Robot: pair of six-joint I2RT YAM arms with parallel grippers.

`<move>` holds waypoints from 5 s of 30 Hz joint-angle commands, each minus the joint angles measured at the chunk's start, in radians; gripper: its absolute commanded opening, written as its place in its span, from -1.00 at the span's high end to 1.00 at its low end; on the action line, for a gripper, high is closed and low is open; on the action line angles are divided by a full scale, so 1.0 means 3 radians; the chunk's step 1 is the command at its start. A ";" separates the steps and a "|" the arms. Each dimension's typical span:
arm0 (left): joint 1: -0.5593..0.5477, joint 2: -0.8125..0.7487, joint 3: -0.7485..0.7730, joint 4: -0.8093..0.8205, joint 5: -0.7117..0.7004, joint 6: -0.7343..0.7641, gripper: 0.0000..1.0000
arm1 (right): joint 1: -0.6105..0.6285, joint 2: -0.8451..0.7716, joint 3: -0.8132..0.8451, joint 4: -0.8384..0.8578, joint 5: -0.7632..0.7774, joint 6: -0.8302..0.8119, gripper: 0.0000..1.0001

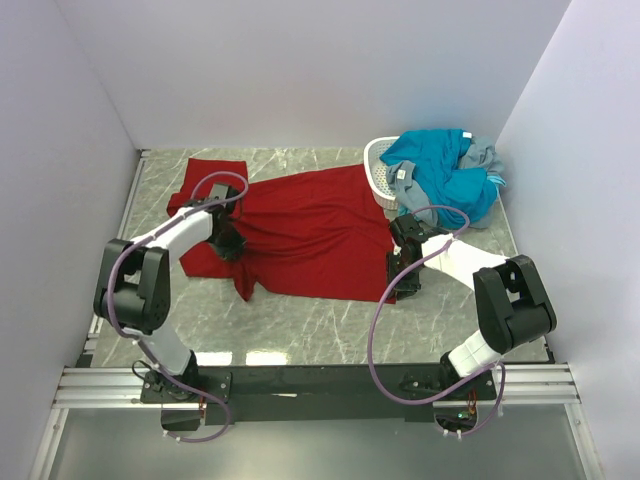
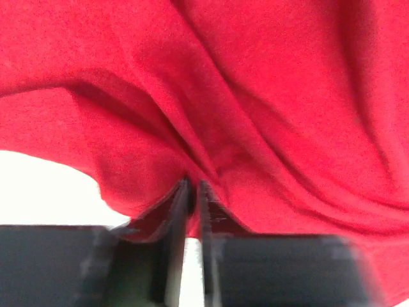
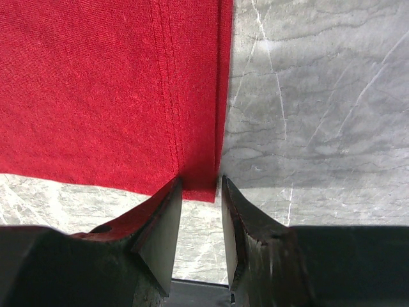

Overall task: Fold and stack the t-shirts
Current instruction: Flatten the tshirt out, then fold the tshirt

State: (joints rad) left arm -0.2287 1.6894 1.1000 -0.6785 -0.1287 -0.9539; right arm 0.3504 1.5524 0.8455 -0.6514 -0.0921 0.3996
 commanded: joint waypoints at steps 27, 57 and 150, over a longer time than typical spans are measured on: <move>0.0082 -0.1546 -0.1462 0.0650 -0.0036 -0.0001 0.26 | -0.0012 -0.0046 0.0071 -0.0017 0.0011 -0.0013 0.22; 0.0195 -0.1310 -0.1540 0.0994 -0.0169 0.0091 0.65 | -0.0017 -0.0107 0.0055 -0.0027 0.0046 -0.0003 0.22; 0.0374 -0.3950 -0.0563 -0.1647 -0.1095 -0.1295 0.99 | 0.0049 -0.0747 0.0034 -0.1060 -0.0184 0.0105 1.00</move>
State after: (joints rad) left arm -0.1211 0.4515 0.9489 -1.3102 -0.4702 -1.4067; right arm 0.3641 1.3071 0.8154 -0.9565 -0.1822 0.4271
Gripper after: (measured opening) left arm 0.015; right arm 0.009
